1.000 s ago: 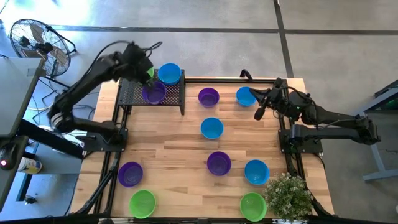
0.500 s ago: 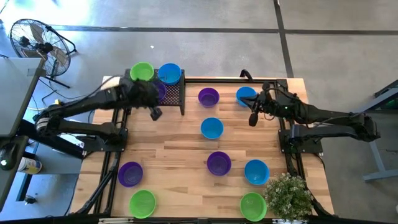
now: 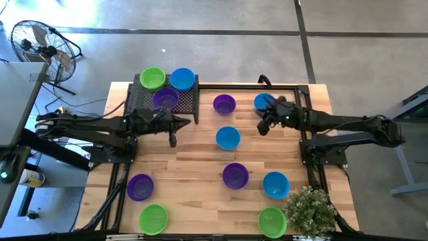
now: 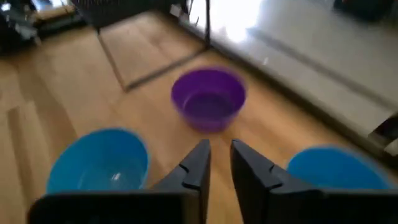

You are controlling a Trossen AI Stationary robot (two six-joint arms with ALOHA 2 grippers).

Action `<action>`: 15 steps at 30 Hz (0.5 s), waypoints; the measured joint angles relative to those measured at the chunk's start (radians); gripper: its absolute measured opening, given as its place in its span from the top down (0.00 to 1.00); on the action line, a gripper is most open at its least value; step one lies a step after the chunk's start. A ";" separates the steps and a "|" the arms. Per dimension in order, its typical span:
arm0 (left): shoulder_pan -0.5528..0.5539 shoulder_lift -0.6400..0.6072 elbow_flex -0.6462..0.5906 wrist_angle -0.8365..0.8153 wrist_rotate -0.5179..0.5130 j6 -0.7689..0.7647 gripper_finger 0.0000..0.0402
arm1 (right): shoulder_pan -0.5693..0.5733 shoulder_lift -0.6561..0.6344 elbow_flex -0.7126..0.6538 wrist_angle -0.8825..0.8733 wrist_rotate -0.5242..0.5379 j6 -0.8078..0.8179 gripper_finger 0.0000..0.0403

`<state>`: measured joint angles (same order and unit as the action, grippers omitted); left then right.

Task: Pick & Place Mini bowls
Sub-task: Stack the blue bowl on top of the blue bowl on the shelf

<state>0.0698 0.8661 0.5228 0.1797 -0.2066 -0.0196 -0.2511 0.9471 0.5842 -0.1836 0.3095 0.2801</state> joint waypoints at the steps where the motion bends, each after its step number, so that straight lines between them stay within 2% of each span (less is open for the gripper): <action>1: -0.006 0.001 -0.016 0.025 0.002 0.008 1.00 | 0.002 0.021 0.000 -0.005 -0.017 0.028 0.84; 7: -0.019 0.009 -0.077 0.062 0.021 0.012 1.00 | 0.045 0.196 0.000 0.046 -0.170 0.167 0.72; 12: -0.019 0.019 -0.079 0.059 0.051 0.017 1.00 | 0.086 0.342 0.000 0.111 -0.193 0.183 0.70; 15: -0.018 0.036 -0.080 0.048 0.062 0.033 1.00 | 0.093 0.384 0.000 0.126 -0.193 0.150 0.70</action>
<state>0.0513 0.9020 0.4423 0.2280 -0.1447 0.0137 -0.1577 1.3309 0.5842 -0.0577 0.1165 0.4304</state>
